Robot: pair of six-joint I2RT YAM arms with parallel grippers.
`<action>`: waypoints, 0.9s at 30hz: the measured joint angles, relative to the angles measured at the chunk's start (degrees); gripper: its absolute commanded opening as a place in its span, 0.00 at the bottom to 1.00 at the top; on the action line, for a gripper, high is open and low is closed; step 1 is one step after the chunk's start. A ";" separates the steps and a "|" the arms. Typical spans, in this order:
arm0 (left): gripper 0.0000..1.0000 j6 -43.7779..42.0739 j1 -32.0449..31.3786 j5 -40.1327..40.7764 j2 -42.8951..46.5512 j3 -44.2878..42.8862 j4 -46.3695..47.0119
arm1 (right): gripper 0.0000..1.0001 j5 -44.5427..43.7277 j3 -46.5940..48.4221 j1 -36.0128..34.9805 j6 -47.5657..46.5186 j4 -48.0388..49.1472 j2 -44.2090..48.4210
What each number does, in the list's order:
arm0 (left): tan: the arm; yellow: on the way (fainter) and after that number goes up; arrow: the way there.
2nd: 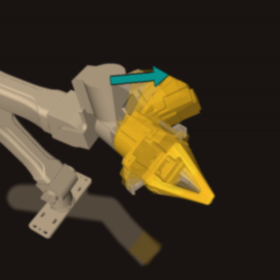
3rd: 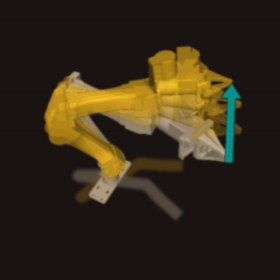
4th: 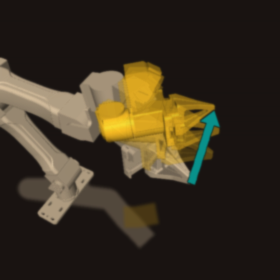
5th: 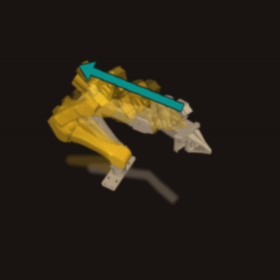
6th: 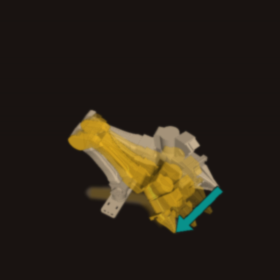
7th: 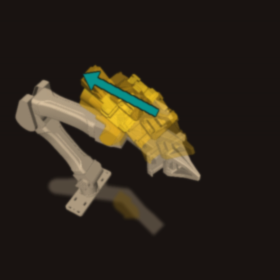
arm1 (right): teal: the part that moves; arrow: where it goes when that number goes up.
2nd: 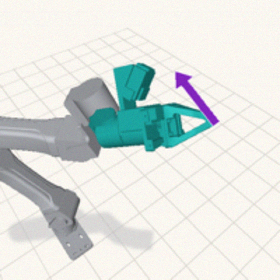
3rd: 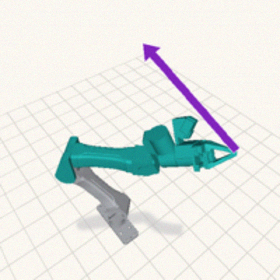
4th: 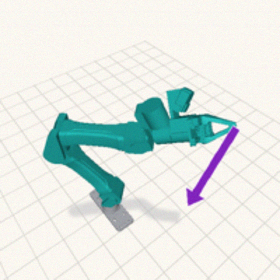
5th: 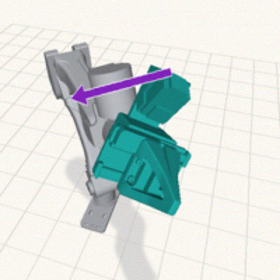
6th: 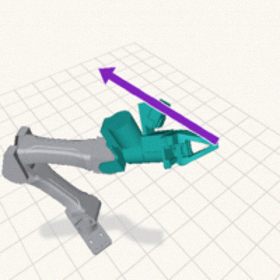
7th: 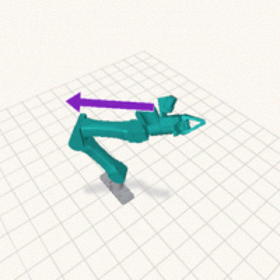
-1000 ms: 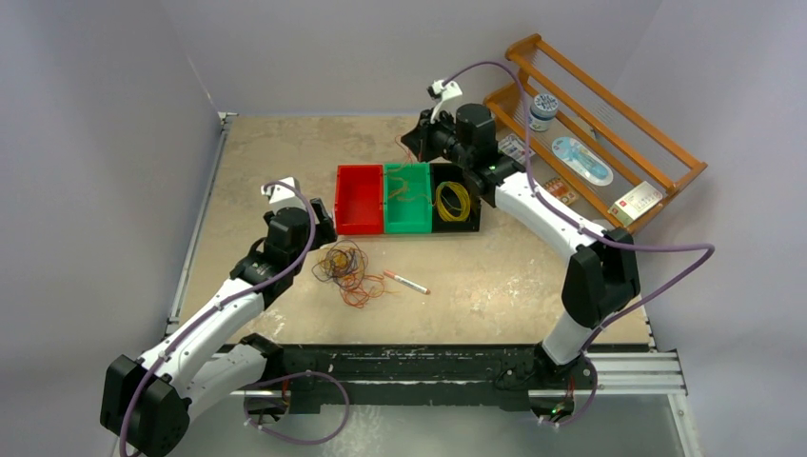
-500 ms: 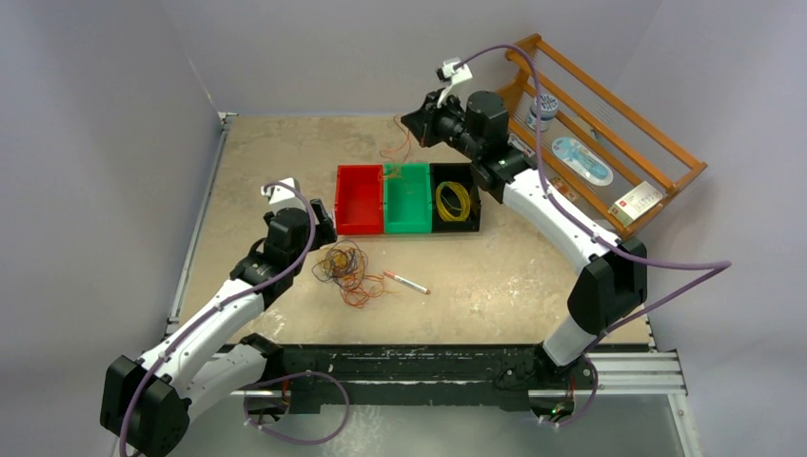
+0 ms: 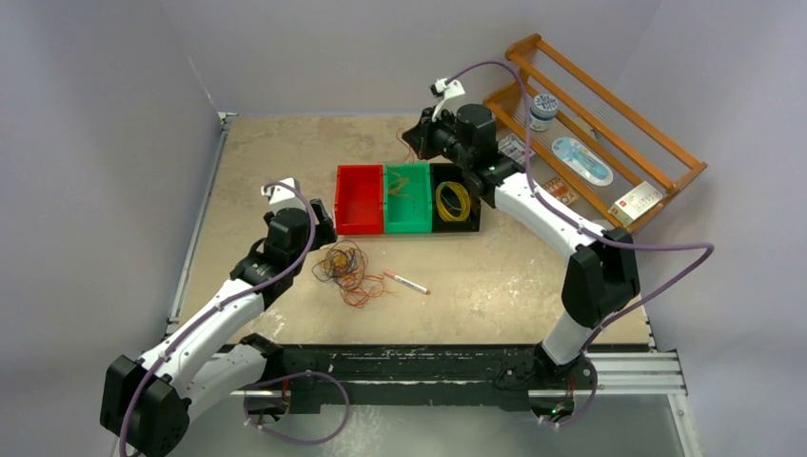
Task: Untangle the cables
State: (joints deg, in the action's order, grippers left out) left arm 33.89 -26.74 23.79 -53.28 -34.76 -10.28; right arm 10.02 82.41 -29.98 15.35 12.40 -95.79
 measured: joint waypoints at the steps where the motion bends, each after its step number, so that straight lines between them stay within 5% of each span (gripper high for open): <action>1: 0.71 0.00 0.00 0.00 -0.02 0.00 0.00 | 0.00 -0.17 -0.33 0.00 0.00 0.00 -0.42; 27: 0.71 0.42 0.02 -0.55 -1.99 0.00 0.33 | 0.02 -6.12 -3.19 0.00 -2.49 -1.97 -7.30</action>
State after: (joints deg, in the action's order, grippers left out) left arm 34.30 -26.72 23.24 -55.27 -34.76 -9.96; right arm 3.90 79.22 -29.98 12.86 10.44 -103.09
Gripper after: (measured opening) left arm 0.710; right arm 0.013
